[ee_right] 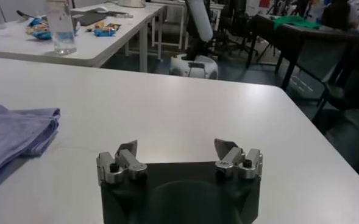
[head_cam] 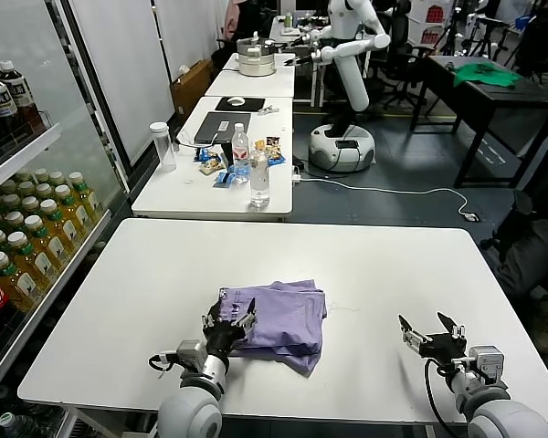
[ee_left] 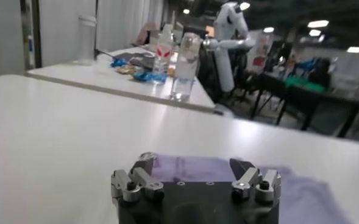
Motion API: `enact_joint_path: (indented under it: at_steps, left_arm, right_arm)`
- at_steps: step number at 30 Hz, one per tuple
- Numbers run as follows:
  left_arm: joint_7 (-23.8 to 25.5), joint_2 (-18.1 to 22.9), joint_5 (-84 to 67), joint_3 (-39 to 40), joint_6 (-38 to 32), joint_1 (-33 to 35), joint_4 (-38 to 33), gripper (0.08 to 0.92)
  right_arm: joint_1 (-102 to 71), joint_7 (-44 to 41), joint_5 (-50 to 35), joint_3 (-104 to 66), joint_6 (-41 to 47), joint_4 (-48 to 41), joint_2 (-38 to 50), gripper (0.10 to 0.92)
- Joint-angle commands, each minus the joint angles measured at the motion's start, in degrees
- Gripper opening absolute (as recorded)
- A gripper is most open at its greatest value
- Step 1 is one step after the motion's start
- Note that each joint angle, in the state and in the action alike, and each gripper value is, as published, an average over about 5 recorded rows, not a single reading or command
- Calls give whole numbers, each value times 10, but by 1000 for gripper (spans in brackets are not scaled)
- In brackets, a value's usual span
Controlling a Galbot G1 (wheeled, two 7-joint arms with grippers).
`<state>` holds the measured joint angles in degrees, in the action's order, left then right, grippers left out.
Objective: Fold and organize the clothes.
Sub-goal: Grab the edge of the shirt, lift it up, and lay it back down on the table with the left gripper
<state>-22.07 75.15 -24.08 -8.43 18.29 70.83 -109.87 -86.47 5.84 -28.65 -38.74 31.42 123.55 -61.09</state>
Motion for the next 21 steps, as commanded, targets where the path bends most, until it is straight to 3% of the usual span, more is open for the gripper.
enact_joint_path:
  at_steps: [1,11,21]
  left_arm:
    - [-39,8,132,4,15,-1,67,823]
    - [-32,6,64,7,18,16,37,785]
    - [-20,6,-151,-25,14,-2,28,509]
  right_arm:
    - [-5,0,1,-5,-1,4,0,823]
    - [-3,0,1,-5,0,7,0,823]
    - [-2,1,1,-5,1,8,-1,823]
